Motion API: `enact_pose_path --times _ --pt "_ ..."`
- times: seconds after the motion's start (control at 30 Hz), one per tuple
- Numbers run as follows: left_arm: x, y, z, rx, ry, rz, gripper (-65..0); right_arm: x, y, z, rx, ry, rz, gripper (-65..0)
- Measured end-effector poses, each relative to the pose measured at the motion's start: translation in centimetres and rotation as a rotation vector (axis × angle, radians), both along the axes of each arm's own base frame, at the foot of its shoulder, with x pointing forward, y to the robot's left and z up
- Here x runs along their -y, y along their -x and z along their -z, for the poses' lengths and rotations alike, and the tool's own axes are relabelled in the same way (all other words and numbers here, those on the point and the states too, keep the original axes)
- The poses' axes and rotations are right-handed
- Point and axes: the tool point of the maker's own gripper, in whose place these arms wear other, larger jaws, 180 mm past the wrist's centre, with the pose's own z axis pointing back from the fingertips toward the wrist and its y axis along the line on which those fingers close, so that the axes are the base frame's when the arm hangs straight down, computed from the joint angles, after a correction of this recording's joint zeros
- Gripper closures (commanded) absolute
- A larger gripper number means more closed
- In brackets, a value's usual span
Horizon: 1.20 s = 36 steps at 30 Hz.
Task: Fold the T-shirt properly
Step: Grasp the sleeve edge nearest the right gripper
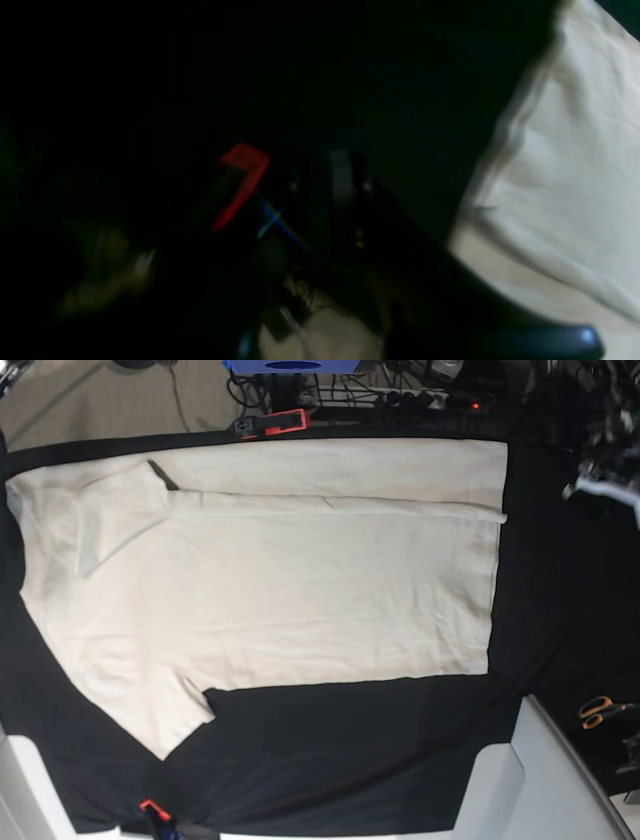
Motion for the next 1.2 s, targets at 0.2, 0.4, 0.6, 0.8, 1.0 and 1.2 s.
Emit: enact_pose_path --times 0.2,0.4,0.6,0.8,1.0,1.2 --pt "2.8 -7.2 0.7 -0.084 -0.097 0.197 -7.9 -3.3 -4.9 4.1 -0.019 -0.032 -0.098 -47.6" --pt "3.6 -11.9 1.4 -0.13 -0.167 0.256 -7.9 -3.4 -9.4 4.8 0.077 -0.053 -0.004 -47.6" --pt "3.7 -12.6 1.8 -0.126 -0.138 0.243 -7.9 -2.2 -7.3 8.2 -0.031 0.04 0.06 -47.6" --pt "3.8 -12.3 2.0 -0.126 -0.125 0.242 -7.9 -3.7 -6.2 9.9 -0.041 0.054 0.045 -47.4" --pt "3.9 -11.7 2.5 -0.143 -0.121 0.24 -7.9 -4.4 -6.5 10.0 -0.033 0.044 0.042 -46.8" --pt "3.8 -11.8 2.5 -0.143 -0.121 0.239 -7.9 -4.5 -6.5 10.1 -0.044 0.041 0.035 -34.7"
